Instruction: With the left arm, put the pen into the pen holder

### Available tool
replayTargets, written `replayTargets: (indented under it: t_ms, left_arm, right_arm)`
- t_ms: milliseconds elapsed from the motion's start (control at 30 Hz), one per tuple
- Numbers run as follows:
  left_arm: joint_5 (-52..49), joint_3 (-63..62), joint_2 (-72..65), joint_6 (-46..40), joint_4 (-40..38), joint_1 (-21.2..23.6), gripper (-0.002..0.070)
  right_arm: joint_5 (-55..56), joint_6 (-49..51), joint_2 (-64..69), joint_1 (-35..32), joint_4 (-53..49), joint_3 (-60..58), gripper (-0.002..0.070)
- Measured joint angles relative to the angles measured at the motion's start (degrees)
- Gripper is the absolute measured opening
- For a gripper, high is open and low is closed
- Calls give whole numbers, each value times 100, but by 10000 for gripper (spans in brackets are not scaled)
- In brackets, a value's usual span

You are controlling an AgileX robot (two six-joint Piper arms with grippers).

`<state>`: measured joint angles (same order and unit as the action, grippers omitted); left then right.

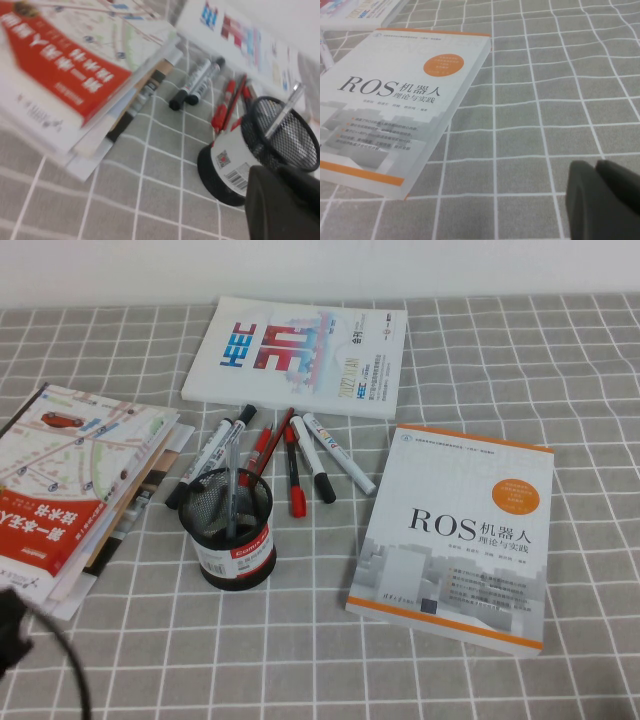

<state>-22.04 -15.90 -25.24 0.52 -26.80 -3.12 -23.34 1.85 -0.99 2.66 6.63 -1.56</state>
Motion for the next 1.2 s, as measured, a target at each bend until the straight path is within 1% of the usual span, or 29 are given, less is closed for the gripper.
replayTargets:
  t_ms: [233,433,733,1033,1200]
  left_arm:
    - [-1013,-1907,-2007,-1121,0,0,-2]
    - [-1781,-3540,-3700,-1725,64,0,-2]
    - [-3061,-6075,-6175,-1864,779,-57,-2]
    - [-4363,-8576,-8368,-1812,1718,-580,-2]
    - [-4714,-9585,-9295,-1812,1897,-814,-2]
  right_arm:
    - [0,0,0,0,0,0,-15]
    - [0,0,0,0,0,0,-15]
    - [0,0,0,0,0,0,-15]
    - [0,0,0,0,0,0,-15]
    - [0,0,0,0,0,0,-15]
